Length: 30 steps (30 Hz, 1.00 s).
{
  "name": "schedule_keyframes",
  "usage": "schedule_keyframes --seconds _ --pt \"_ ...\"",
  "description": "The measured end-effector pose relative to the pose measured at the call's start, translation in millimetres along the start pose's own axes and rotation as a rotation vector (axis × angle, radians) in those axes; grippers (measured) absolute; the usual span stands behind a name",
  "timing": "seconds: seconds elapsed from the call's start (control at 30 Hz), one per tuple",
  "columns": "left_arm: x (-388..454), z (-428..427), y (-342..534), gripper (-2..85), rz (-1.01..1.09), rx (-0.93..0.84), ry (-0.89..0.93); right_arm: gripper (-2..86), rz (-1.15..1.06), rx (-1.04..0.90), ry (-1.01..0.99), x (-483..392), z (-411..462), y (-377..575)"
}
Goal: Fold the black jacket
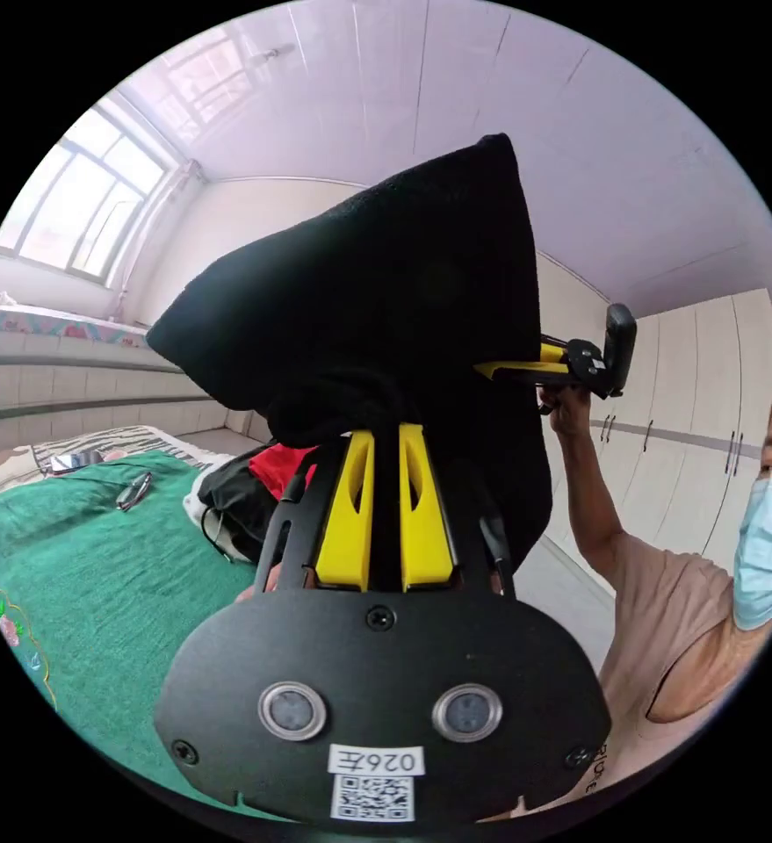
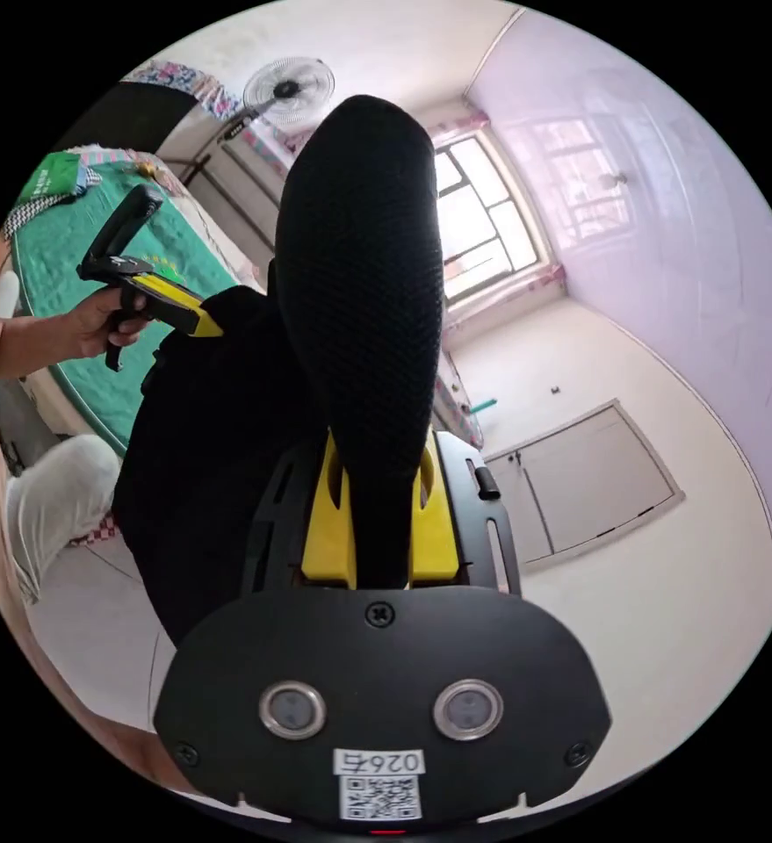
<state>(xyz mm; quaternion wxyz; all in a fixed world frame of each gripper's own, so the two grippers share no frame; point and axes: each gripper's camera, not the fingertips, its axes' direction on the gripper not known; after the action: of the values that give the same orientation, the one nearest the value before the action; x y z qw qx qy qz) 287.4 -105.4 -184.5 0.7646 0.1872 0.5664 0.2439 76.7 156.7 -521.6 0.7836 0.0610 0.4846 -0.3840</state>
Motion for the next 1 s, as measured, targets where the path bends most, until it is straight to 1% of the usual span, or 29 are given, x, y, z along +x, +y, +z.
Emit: schedule_keyframes --seconds 0.03,0.07,0.1,0.17,0.2,0.23,0.27,0.3,0.33,0.37,0.4,0.43,0.47,0.5,0.53,0.57,0.6,0.63,0.67,0.7,0.73,0.77,0.8,0.83,0.87,0.9,0.93,1.0 --pt "-22 38 5 5.1 -0.04 -0.026 -0.048 6.8 -0.004 -0.058 -0.032 14 42 4" --pt "-52 78 14 5.3 -0.125 -0.062 -0.082 7.9 0.039 -0.118 -0.084 31 94 8" --pt "-68 99 19 5.4 -0.156 -0.1 -0.102 8.4 0.067 -0.154 -0.107 38 125 10" --pt "-141 165 45 5.8 -0.405 -0.365 -0.196 8.7 0.247 -0.382 -0.229 50 262 31" --pt "-154 171 52 5.7 -0.437 -0.398 -0.197 7.8 0.283 -0.452 -0.254 46 291 40" --pt "-168 168 58 5.5 -0.434 -0.355 -0.09 4.8 0.345 -0.524 -0.239 35 331 57" --pt "-173 153 58 3.9 -0.408 -0.279 -0.044 0.6 0.391 -0.5 -0.22 24 349 74" --pt "-172 144 56 3.1 -0.388 -0.247 -0.06 0.2 0.417 -0.472 -0.244 21 354 82" --pt "-167 126 51 1.2 -0.324 -0.194 -0.13 -0.6 0.466 -0.422 -0.326 18 359 98" --pt "-159 113 45 0.0 -0.254 -0.154 -0.199 -0.9 0.522 -0.365 -0.372 21 356 114" --pt "-155 110 43 -0.3 -0.223 -0.14 -0.225 -1.1 0.549 -0.325 -0.391 24 351 121" --pt "-146 110 36 -0.6 -0.159 -0.127 -0.249 -1.3 0.61 -0.227 -0.425 30 336 135" --pt "-136 118 30 -0.8 -0.103 -0.126 -0.238 -1.4 0.66 -0.146 -0.443 33 321 147" --pt "-130 125 28 -0.8 -0.074 -0.128 -0.223 -1.4 0.67 -0.115 -0.446 32 314 152" --pt "-117 143 24 -0.9 -0.002 -0.143 -0.188 -1.4 0.688 -0.093 -0.427 27 305 160" --pt "-102 166 21 -0.9 0.09 -0.175 -0.177 -1.4 0.704 -0.11 -0.41 18 303 168" --pt "-96 180 22 -1.0 0.139 -0.197 -0.188 -1.4 0.701 -0.112 -0.416 12 304 172" --pt "-86 210 26 -1.0 0.224 -0.262 -0.241 -1.4 0.701 -0.147 -0.445 -1 311 180" --pt "-86 246 36 -1.0 0.279 -0.37 -0.308 -1.3 0.692 -0.226 -0.487 -17 325 188" --pt "-89 267 44 -1.0 0.308 -0.463 -0.328 -1.2 0.679 -0.243 -0.506 -25 331 192" --pt "-100 303 62 -1.0 0.334 -0.621 -0.322 -1.2 0.698 -0.205 -0.475 -38 334 204" --pt "-112 305 69 -1.0 0.271 -0.589 -0.261 -1.2 0.726 -0.118 -0.425 -51 331 218" --pt "-119 302 69 -1.0 0.199 -0.564 -0.221 -1.3 0.74 -0.094 -0.399 -57 330 224" --pt "-136 294 69 -1.0 0.049 -0.53 -0.116 -1.4 0.746 -0.07 -0.354 -68 330 233" --pt "-148 283 71 -1.0 -0.053 -0.506 -0.035 -1.4 0.754 -0.032 -0.318 -76 326 240" --pt "-151 278 73 -1.0 -0.082 -0.505 -0.021 -1.4 0.755 -0.018 -0.304 -79 325 242" --pt "-153 263 78 -1.0 -0.104 -0.509 -0.047 -1.4 0.749 -0.009 -0.288 -85 322 244" --pt "-145 232 87 -1.0 -0.069 -0.489 -0.139 -1.4 0.736 -0.012 -0.266 -90 320 243"
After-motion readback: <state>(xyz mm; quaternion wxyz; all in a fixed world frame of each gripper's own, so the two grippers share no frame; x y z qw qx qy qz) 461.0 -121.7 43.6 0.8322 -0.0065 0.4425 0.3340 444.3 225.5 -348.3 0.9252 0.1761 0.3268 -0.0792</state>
